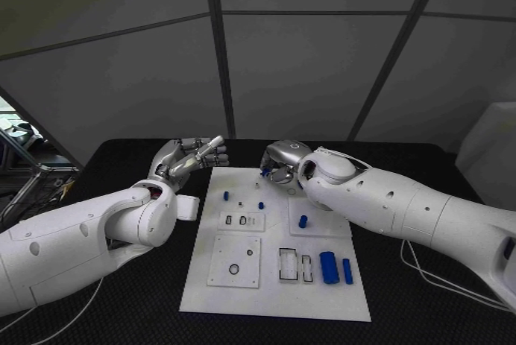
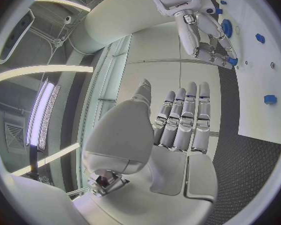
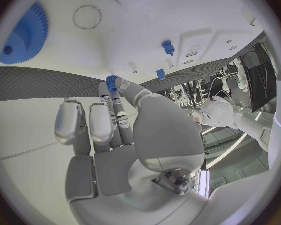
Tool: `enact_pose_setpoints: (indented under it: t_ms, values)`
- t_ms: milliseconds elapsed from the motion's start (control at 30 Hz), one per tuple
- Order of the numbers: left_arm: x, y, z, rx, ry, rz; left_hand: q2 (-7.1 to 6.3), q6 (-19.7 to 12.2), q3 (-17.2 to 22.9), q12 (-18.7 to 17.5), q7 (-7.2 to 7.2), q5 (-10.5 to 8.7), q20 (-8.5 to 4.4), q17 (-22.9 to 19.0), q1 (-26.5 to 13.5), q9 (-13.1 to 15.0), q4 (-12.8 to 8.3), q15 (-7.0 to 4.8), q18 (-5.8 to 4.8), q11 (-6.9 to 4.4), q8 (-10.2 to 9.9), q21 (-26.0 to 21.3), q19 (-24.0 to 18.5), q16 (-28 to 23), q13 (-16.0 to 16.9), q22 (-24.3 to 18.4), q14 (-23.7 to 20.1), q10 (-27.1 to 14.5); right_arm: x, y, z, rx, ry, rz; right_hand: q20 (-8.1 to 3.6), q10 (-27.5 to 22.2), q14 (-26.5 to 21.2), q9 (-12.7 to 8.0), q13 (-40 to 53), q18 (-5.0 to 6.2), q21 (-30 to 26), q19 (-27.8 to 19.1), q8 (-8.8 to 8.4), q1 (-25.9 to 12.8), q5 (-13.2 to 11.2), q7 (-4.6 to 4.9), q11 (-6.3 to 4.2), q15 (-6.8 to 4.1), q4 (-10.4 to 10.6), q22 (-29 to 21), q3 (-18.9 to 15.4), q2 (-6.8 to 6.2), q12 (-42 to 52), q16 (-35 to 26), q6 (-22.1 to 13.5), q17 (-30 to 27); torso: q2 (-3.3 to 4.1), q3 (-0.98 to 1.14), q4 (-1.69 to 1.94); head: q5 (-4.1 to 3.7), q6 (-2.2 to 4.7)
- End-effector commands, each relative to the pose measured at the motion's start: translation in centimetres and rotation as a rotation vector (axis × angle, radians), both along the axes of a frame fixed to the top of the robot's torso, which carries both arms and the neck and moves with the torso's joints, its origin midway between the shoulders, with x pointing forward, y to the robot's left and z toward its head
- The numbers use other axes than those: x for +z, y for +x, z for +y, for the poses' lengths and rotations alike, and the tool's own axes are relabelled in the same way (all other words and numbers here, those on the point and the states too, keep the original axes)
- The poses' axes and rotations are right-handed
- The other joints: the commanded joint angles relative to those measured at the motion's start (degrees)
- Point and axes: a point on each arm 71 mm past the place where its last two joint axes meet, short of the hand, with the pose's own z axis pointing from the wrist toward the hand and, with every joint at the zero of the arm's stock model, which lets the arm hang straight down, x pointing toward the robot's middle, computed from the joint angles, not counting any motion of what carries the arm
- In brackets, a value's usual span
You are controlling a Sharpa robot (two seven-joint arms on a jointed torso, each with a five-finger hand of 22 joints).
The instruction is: Assemble the parts on the task board
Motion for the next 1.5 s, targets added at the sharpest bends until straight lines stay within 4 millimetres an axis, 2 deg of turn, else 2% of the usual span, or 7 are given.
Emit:
enact_pose_setpoints:
  t_ms: [33,600,1000,1167,1267,1500]
  values:
    - [0.2,0.0,-0.2,-0.015,-0.002,-0.006,0.37,0.0,0.1,-0.2,0.26,-0.07,0.11,0.1,0.3,-0.1,-0.2,0.09,0.12,0.38,-0.3,0.2,-0.2,-0.3,-0.1,0.0,-0.1,-0.1,0.2,0.1,0.2,0.014,0.008,-0.010,0.11,-0.1,1.9,0.1,0.0,-0.56,0.2,0.5,-0.04,-0.1,-0.1,0.25,0.13,-0.16,0.0,0.1,0.2,-0.38,-0.3,0.4,0.1,0.0,0.00,-0.02,-0.04,0.10,-0.04]
    - [0.2,0.1,-0.4,-0.021,-0.005,-0.006,0.39,0.0,0.0,-0.2,0.26,-0.08,0.12,0.1,0.4,-0.1,-0.3,0.09,0.12,0.39,-0.4,0.2,-0.2,-0.3,-0.1,0.0,-0.1,-0.1,-0.2,0.6,0.9,0.013,-0.009,0.011,0.17,-0.4,1.9,0.0,-0.1,-0.58,0.3,0.5,-0.20,-0.3,-0.1,0.32,0.22,-0.08,0.2,0.2,0.4,-0.57,-0.6,0.5,-0.1,0.0,0.04,-0.02,-0.10,0.28,-0.16]
    - [0.2,0.1,-0.5,-0.023,-0.005,-0.005,0.39,0.0,0.0,-0.2,0.26,-0.08,0.12,0.1,0.4,-0.1,-0.3,0.09,0.12,0.39,-0.4,0.2,-0.2,-0.3,-0.1,0.0,-0.1,-0.1,-0.6,0.9,1.1,0.007,-0.027,0.035,0.53,-1.8,1.6,-0.1,-0.2,-0.39,0.0,-0.4,-0.53,-0.9,-0.6,0.76,0.72,0.34,0.8,-0.6,1.0,-1.46,-1.3,0.5,-1.5,-0.6,0.04,0.00,-0.14,0.40,-0.18]
    - [0.2,0.1,-0.5,-0.025,-0.005,-0.003,0.39,0.0,0.0,-0.2,0.26,-0.08,0.12,0.1,0.4,-0.1,-0.3,0.09,0.12,0.39,-0.4,0.2,-0.2,-0.3,-0.1,0.0,-0.1,-0.1,-0.6,0.9,1.3,0.007,-0.025,0.032,1.31,-6.6,0.8,-0.3,-0.5,0.29,-1.5,-3.3,-0.61,-1.4,-0.8,1.70,1.89,1.37,1.3,-3.9,1.5,-2.70,-1.7,-0.7,-4.3,-2.8,0.05,0.00,-0.16,0.45,-0.17]
    - [0.2,0.1,-0.5,-0.025,-0.005,-0.003,0.39,0.0,0.0,-0.2,0.26,-0.08,0.12,0.1,0.4,-0.1,-0.3,0.09,0.12,0.39,-0.4,0.2,-0.2,-0.3,-0.1,0.0,-0.1,-0.1,-0.6,0.9,1.3,0.007,-0.021,0.029,1.81,-9.9,-0.1,-0.3,-0.5,0.96,-3.1,-5.8,-0.60,-1.4,-0.9,1.78,2.38,1.76,1.5,-6.9,1.3,-3.36,-1.5,-2.2,-7.2,-5.3,0.03,0.01,-0.18,0.44,-0.13]
    - [0.2,0.1,-0.4,-0.024,-0.004,-0.002,0.42,0.0,0.0,-0.3,0.28,-0.09,0.13,0.1,0.4,-0.1,-0.4,0.10,0.13,0.40,-0.4,0.2,-0.2,-0.4,-0.1,0.0,0.0,-0.1,-0.3,0.8,1.0,0.005,-0.008,0.012,2.06,-11.8,-0.6,-0.2,-0.4,1.42,-4.2,-7.6,-0.57,-1.2,-0.9,1.82,2.62,1.94,1.5,-9.1,0.9,-3.68,-1.3,-3.1,-8.4,-6.9,0.04,0.02,-0.25,0.53,-0.08]
